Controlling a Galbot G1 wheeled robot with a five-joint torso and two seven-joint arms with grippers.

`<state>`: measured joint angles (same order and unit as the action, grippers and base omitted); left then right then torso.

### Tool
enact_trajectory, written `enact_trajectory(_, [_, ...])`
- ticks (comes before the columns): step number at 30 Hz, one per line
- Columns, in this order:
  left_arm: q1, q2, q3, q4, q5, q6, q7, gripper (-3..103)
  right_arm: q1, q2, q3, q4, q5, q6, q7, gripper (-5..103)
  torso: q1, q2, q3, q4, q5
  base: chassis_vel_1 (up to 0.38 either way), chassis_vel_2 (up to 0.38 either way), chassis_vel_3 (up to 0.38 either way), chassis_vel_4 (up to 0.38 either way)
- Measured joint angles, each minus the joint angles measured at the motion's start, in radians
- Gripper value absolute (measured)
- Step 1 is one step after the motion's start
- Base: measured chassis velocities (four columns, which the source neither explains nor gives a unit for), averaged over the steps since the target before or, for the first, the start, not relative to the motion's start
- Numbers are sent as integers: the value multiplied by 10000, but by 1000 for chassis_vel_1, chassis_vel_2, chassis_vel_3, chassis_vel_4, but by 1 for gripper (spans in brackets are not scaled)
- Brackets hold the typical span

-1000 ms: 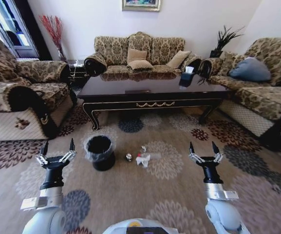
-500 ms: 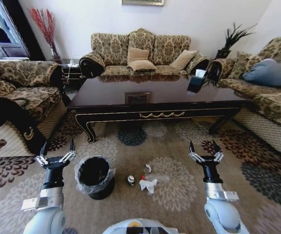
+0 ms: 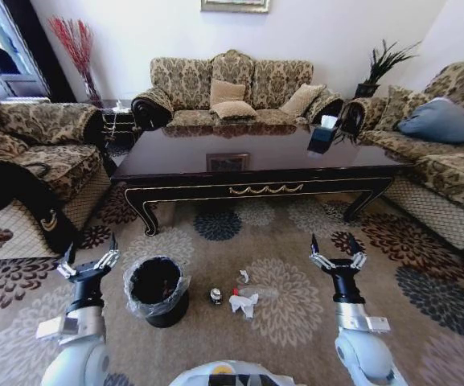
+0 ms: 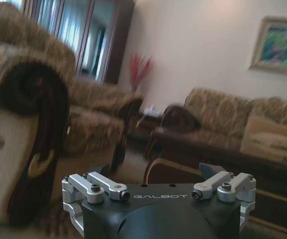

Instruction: Move to the front of the table and pick up the trash from the floor, then place it into the trash bin.

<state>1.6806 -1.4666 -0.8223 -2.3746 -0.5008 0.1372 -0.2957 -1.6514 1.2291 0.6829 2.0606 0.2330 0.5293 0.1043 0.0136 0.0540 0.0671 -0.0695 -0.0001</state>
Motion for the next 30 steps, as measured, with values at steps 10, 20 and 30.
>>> enact_trajectory(10, [-975, 1109, -197, 89, -4224, 5222, -4239, 100, 48, 34, -179, -98, -74, 0, 7, 100, 1, 0, 0, -1, 0, 0, 0, 0, 0])
enact_trajectory(20, [-1680, 1465, 299, 1771, -4488, 5625, -4251, 100, 17, 67, -233, -148, -123, 17, 16, 100, 1, -1, 0, -2, 2, 0, 0, 0, 0])
enact_trajectory(30, [-2095, 1383, 837, 2985, -4790, 5361, -3842, 100, -13, 142, -355, -176, -208, 22, 27, 100, 1, -2, 0, -2, 2, 0, 0, 0, 0])
